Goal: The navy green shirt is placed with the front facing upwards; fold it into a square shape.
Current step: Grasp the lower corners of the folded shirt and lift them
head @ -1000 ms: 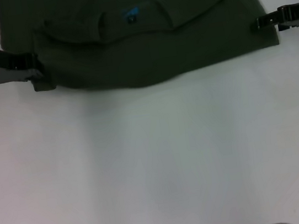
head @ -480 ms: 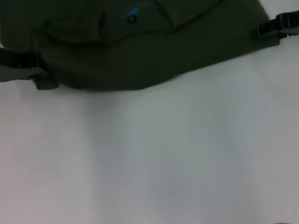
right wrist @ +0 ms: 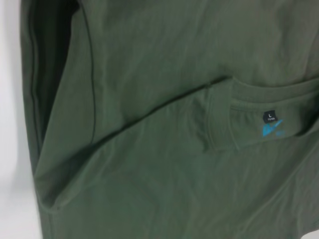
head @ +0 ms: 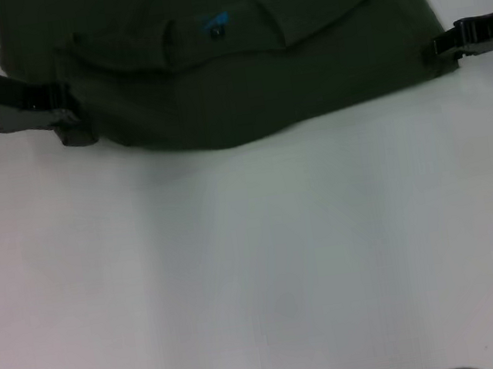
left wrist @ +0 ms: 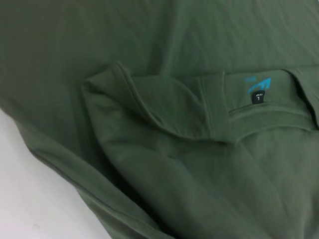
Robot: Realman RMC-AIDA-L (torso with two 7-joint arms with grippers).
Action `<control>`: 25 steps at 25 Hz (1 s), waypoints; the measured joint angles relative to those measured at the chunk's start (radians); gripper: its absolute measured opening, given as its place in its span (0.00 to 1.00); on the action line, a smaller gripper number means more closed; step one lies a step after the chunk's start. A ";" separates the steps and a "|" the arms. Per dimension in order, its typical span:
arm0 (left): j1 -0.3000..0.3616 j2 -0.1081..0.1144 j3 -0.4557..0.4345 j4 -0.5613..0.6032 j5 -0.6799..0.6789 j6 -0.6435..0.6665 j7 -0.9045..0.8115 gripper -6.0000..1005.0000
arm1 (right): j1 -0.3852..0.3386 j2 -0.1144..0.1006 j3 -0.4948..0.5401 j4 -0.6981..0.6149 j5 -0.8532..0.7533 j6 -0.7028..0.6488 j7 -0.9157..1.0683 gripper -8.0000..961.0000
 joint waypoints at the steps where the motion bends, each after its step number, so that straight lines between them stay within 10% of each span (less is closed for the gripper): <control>1: -0.001 0.000 0.000 0.001 0.000 -0.001 0.000 0.03 | 0.002 0.001 0.000 0.001 0.000 0.001 -0.001 0.52; 15: -0.006 0.009 0.005 0.010 0.000 0.009 0.010 0.03 | 0.004 -0.019 -0.012 -0.007 -0.003 -0.076 0.017 0.10; 25: -0.028 0.076 0.004 0.017 0.000 0.205 0.049 0.03 | 0.006 -0.043 -0.014 -0.159 -0.106 -0.374 0.085 0.09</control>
